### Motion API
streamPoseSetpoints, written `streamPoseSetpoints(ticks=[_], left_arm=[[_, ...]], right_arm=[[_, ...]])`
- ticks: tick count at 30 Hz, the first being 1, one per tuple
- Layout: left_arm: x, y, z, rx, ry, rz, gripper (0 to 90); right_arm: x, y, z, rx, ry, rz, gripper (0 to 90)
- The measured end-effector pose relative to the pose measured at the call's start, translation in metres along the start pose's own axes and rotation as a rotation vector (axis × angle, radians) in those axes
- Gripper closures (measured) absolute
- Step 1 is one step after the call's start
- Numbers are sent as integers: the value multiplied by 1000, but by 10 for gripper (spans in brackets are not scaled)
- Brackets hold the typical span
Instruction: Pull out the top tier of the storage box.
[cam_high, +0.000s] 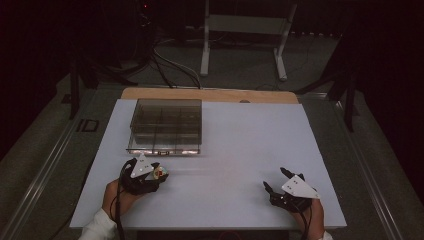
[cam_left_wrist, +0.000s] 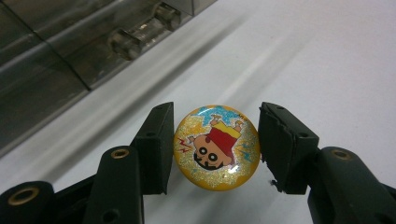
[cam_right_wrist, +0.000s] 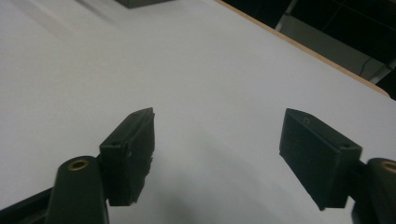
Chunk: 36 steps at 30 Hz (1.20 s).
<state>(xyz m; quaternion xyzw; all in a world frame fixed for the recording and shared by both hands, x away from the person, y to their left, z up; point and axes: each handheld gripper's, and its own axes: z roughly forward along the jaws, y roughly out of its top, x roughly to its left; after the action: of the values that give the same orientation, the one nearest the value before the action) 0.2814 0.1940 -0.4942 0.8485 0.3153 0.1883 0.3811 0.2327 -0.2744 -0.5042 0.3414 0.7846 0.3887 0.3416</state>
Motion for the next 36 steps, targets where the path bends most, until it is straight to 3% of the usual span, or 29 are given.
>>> streamPoseSetpoints(ticks=[7,15,23,36], left_arm=[[1,2,-5,-18,10,2,492],[3,6,-8,-27,18,-2,492],[1,14,-11,-48,25,27,492],[3,16,-27,-82,56,39,492]], right_arm=[[-1,1,-1,-14,9,18,273],[-6,1,-3,-42,-31,50,210],[-14,-3,-8,-60,-61,96,154],[-9,1,-10,-88,-81,82,173]])
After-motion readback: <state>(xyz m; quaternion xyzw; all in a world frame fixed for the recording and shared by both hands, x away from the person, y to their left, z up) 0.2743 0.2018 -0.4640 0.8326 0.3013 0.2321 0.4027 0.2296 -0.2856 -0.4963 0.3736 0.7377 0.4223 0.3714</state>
